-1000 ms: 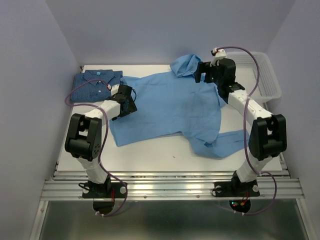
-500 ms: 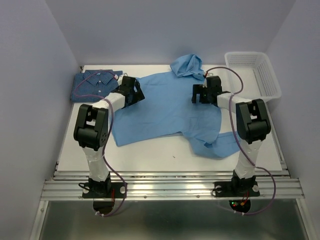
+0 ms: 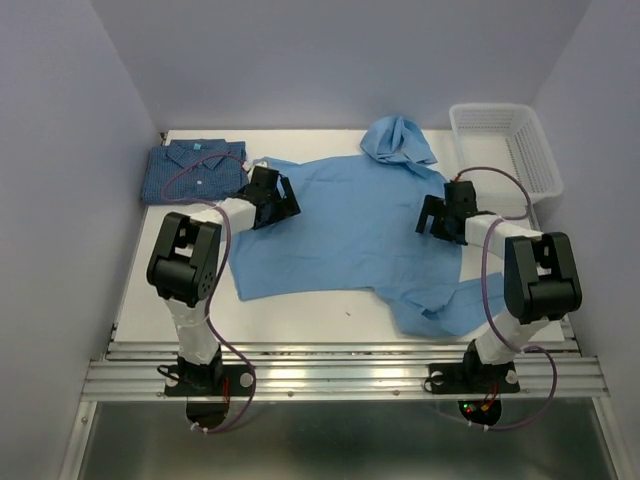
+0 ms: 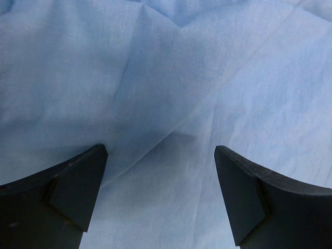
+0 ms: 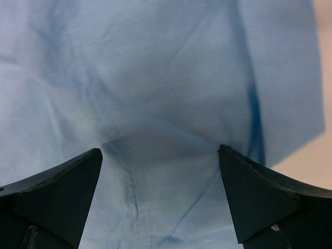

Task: Fold and stack the long sleeve shirts
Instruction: Flatten the shirt out

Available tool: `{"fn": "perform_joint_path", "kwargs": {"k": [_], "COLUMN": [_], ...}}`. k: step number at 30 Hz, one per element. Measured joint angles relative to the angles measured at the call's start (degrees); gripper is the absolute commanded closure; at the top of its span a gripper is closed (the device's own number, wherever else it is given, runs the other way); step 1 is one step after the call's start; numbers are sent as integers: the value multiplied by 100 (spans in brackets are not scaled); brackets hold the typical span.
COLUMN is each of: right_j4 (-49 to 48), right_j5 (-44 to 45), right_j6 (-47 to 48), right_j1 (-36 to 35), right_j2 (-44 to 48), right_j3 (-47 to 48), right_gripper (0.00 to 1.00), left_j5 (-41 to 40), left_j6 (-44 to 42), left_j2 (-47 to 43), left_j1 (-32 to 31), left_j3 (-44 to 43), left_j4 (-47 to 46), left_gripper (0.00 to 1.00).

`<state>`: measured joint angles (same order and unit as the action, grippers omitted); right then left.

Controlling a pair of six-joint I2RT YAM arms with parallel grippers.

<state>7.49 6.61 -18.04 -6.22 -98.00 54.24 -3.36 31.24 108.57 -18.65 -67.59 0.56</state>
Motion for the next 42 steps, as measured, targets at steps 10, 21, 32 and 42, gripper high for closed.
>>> {"fn": "perform_joint_path", "kwargs": {"k": [10,21,32,42], "right_j4": [1261,439,372,393], "right_j5": [4,-1036,-682,-205], "right_j6": [-146,538,660,732], "right_j1": [437,-363,-363,-363], "right_j2": [1384,1777,487,131], "right_j3": [-756,-94,52,90], "right_gripper": [0,0,0,0], "left_j5": [461,-610,-852,33], "left_j6": [-79,-229,-1064,-1526], "left_j2": [-881,4,1609,2380], "left_j1": [-411,-269,219,487], "left_j3": [452,-1845,-3353,-3858], "left_j4": [721,1226,1657,1499], "left_gripper": [1,1,1,100]}}
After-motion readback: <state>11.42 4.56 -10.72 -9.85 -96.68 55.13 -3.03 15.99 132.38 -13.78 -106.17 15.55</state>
